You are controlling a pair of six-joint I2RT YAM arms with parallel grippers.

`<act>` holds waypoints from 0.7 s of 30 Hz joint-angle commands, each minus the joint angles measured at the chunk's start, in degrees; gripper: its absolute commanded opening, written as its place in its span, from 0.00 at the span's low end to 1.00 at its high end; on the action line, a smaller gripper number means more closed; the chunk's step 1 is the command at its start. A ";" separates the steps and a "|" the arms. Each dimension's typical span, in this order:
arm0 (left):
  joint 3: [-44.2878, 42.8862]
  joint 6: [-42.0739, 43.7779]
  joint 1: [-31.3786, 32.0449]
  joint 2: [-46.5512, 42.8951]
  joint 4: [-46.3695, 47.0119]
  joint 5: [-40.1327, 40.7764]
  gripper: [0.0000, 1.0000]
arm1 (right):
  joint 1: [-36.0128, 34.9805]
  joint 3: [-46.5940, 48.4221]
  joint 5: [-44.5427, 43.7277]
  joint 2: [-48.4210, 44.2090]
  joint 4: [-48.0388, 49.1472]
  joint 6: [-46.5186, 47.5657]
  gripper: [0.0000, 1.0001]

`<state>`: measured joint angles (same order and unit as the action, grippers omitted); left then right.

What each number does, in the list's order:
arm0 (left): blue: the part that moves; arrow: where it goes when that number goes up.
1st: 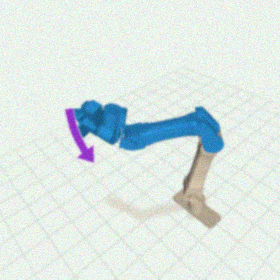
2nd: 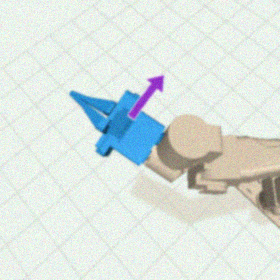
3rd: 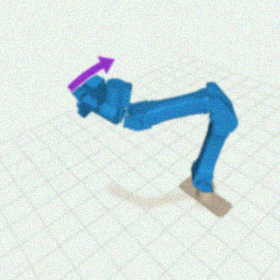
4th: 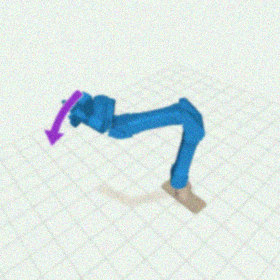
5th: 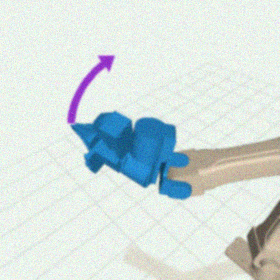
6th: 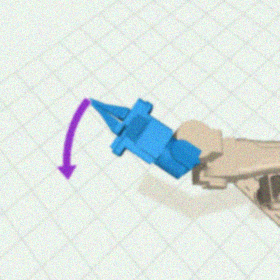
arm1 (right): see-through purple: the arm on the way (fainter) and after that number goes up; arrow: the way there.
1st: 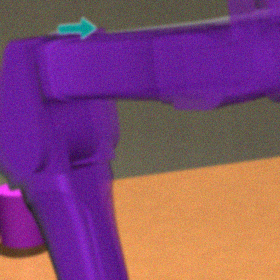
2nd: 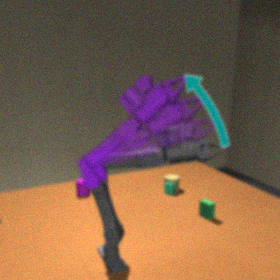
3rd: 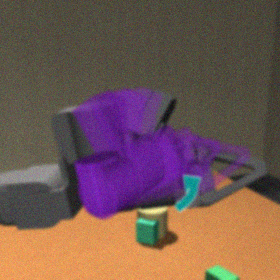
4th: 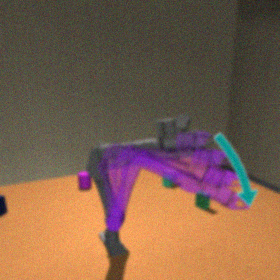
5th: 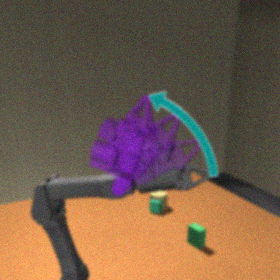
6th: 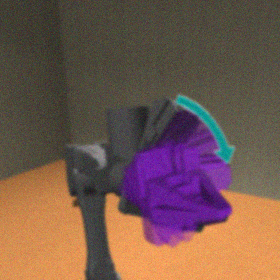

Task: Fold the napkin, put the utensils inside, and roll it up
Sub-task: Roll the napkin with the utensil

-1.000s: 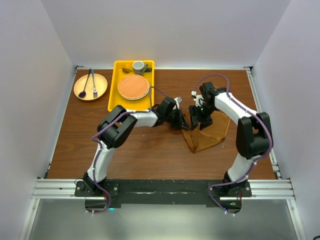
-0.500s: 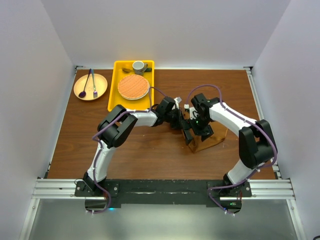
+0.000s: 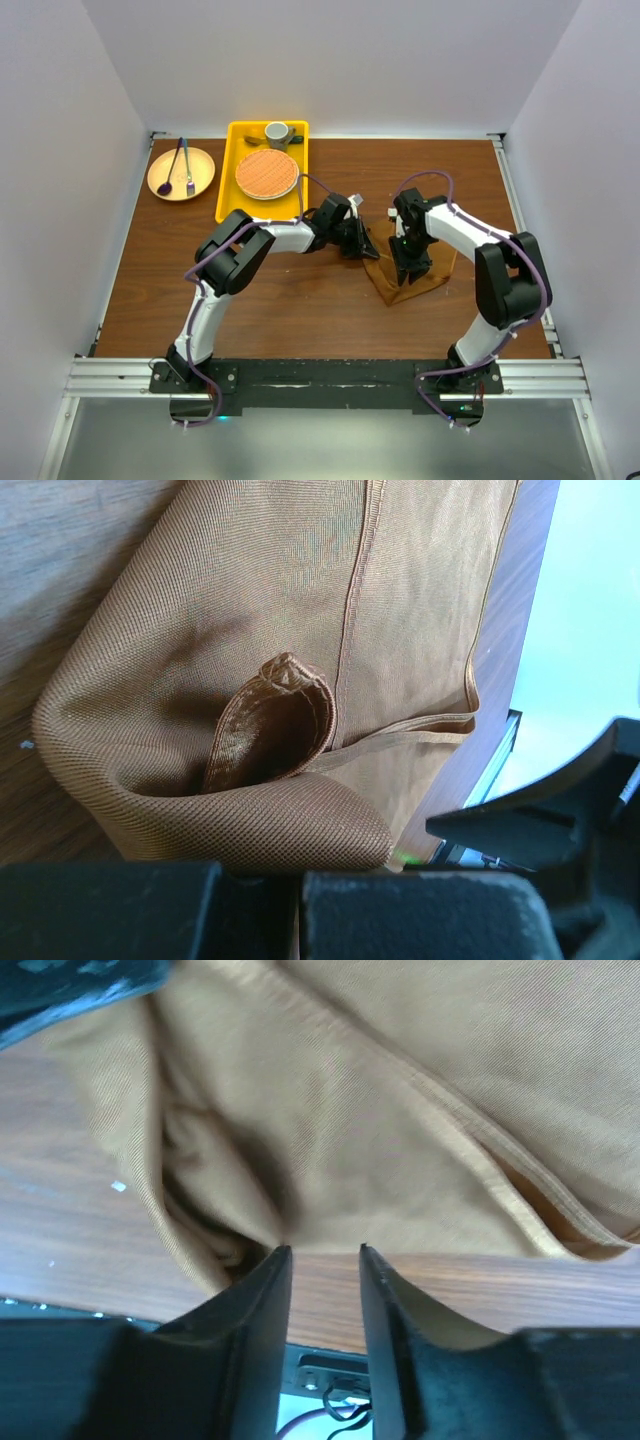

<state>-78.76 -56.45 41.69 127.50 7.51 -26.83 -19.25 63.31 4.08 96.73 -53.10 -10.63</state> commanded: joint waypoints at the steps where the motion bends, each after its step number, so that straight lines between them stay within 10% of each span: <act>1: 3.79 3.18 -0.65 5.30 -12.25 6.53 0.00 | 0.17 0.76 0.48 2.67 1.86 -0.53 0.33; 7: 3.53 2.57 -0.73 5.39 -12.17 6.44 0.00 | 0.09 3.83 -3.53 1.54 0.04 -0.97 0.39; 11: 3.79 2.65 -0.65 5.13 -12.25 6.53 0.00 | -1.84 7.53 -5.83 -3.82 -3.76 0.09 0.98; 17: 3.35 2.83 -0.65 5.04 -12.43 6.44 0.00 | -2.20 5.69 5.47 -7.00 -2.45 1.93 0.98; 21: 2.91 3.01 -0.65 5.21 -12.69 6.26 0.00 | -2.46 4.64 7.70 -3.39 -0.69 2.46 0.55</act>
<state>-78.76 -56.66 41.69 127.50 7.51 -26.83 -21.43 68.93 6.70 90.06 -54.72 -9.17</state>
